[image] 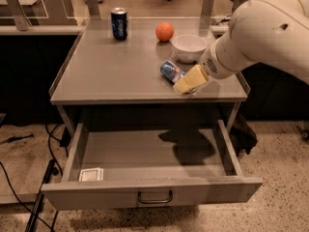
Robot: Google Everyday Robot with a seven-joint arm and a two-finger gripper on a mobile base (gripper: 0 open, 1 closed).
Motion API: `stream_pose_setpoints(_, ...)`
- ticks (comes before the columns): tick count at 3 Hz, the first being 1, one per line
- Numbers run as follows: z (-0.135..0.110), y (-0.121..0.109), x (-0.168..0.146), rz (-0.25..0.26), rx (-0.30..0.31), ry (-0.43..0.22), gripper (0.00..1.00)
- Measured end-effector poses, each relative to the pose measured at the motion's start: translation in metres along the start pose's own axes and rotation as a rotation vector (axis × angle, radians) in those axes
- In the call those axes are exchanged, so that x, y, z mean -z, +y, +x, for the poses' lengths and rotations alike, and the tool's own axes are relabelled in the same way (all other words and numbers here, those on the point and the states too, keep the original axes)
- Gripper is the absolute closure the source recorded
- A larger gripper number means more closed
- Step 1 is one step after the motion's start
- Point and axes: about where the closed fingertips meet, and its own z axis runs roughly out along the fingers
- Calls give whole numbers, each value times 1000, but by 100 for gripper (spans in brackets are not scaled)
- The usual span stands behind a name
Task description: Place redbull can into top drawer
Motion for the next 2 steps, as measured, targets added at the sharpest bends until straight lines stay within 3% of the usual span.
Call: stream_pose_setpoints(2, -23, 5, -37, -59, -56, -70, 0)
